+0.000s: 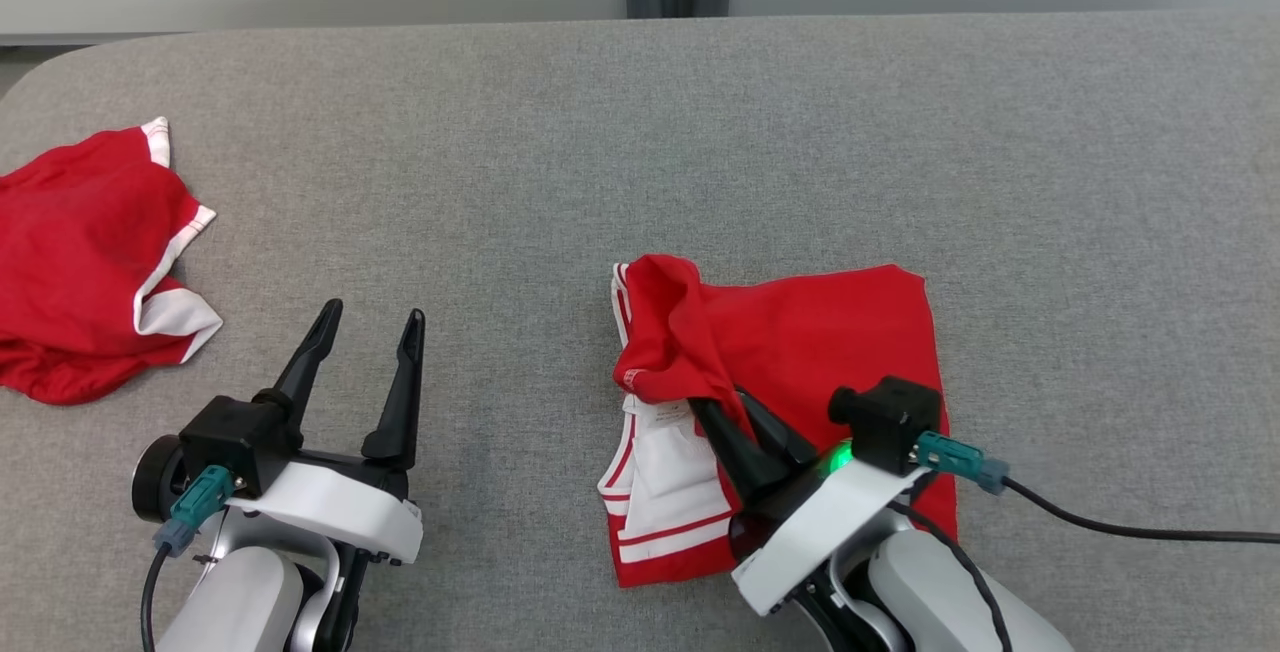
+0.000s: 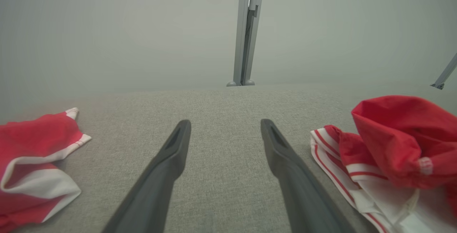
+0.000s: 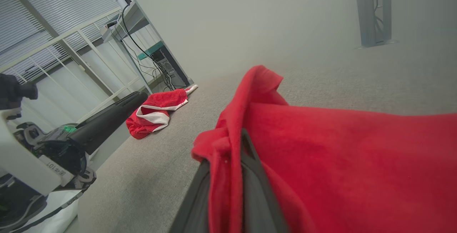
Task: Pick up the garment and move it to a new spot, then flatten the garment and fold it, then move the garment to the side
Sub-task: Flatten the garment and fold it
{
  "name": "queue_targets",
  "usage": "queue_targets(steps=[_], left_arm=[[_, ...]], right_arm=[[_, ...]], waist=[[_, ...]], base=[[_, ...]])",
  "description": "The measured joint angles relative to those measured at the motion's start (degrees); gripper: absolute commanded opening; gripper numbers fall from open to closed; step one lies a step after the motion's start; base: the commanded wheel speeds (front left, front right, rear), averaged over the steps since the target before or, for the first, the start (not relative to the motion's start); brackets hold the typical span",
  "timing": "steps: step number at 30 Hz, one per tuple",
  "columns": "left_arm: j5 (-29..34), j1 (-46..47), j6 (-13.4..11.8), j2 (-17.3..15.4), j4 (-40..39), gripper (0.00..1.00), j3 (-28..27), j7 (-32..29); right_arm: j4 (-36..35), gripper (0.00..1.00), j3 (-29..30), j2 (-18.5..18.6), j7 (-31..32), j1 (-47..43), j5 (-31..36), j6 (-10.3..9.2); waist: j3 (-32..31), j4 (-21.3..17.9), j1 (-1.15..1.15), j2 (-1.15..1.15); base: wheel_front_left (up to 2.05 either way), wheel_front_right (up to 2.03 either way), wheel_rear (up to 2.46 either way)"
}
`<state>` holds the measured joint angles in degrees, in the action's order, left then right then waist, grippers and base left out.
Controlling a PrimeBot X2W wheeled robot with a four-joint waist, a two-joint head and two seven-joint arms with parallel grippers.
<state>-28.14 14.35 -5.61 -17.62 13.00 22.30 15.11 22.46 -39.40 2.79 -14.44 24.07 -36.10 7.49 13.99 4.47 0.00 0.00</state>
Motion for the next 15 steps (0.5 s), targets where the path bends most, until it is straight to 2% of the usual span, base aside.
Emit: queue_targets(steps=[1, 2, 8, 15], left_arm=[[0.00, 0.03, 0.00, 0.09, 0.05, 1.00, 0.03, 0.00], [0.00, 0.04, 0.00, 0.12, 0.11, 1.00, 0.08, 0.00], [0.18, 0.43, 0.01, 0.18, 0.26, 1.00, 0.10, 0.00], [0.37, 1.12, 0.00, 0.36, 0.44, 1.00, -0.19, 0.00]], right_arm=[[0.52, 0.64, -0.77, 0.05, -0.24, 0.38, -0.52, 0.00], [0.78, 1.00, -1.88, 0.09, -0.26, 0.81, -1.37, 0.00], [0.65, 1.00, -6.13, -0.01, -0.45, 2.42, -3.59, 0.00], [-3.25, 1.00, -12.38, -0.01, -0.54, 2.26, -6.48, 0.00]], waist=[[0.15, 0.07, 0.00, 0.00], [0.33, 0.11, 0.00, 0.00], [1.14, 0.02, 0.00, 0.00], [1.39, -0.81, 0.00, 0.00]], base=[[0.00, 0.00, 0.00], [0.00, 0.00, 0.00], [0.00, 0.00, 0.00], [0.00, 0.00, 0.00]])
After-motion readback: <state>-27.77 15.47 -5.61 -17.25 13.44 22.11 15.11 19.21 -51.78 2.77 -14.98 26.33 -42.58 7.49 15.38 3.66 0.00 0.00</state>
